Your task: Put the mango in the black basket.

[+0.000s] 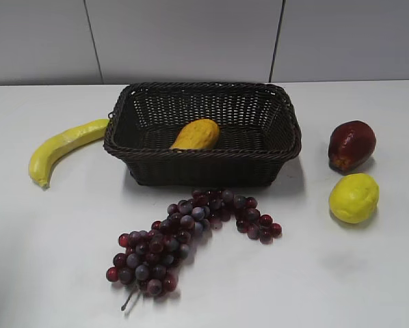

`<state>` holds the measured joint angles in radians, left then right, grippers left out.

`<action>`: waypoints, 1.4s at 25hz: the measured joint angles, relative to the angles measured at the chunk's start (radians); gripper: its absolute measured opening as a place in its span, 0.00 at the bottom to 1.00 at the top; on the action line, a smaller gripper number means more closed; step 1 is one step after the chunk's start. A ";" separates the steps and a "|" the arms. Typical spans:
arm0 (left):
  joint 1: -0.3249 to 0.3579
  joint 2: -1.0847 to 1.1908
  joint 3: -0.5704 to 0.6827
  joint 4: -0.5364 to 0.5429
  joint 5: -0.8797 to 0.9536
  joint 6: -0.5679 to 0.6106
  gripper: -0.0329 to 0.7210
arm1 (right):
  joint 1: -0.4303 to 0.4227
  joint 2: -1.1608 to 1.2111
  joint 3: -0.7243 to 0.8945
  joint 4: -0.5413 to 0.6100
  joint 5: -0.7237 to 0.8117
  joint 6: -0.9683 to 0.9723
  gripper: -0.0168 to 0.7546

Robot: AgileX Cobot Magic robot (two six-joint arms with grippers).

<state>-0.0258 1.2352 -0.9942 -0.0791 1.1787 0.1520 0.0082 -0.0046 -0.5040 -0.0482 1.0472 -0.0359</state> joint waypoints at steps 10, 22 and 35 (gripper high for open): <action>0.000 -0.708 0.396 -0.001 -0.096 0.000 0.83 | 0.000 0.000 0.000 0.000 0.000 0.000 0.76; 0.000 -1.215 0.495 0.012 -0.076 0.000 0.83 | 0.000 0.000 0.000 0.000 0.000 0.000 0.76; 0.000 -1.211 0.507 0.020 -0.092 0.000 0.83 | 0.000 0.000 0.000 0.000 0.000 0.000 0.76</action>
<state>-0.0258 0.0244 -0.4869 -0.0589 1.0866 0.1520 0.0082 -0.0046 -0.5040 -0.0482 1.0472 -0.0359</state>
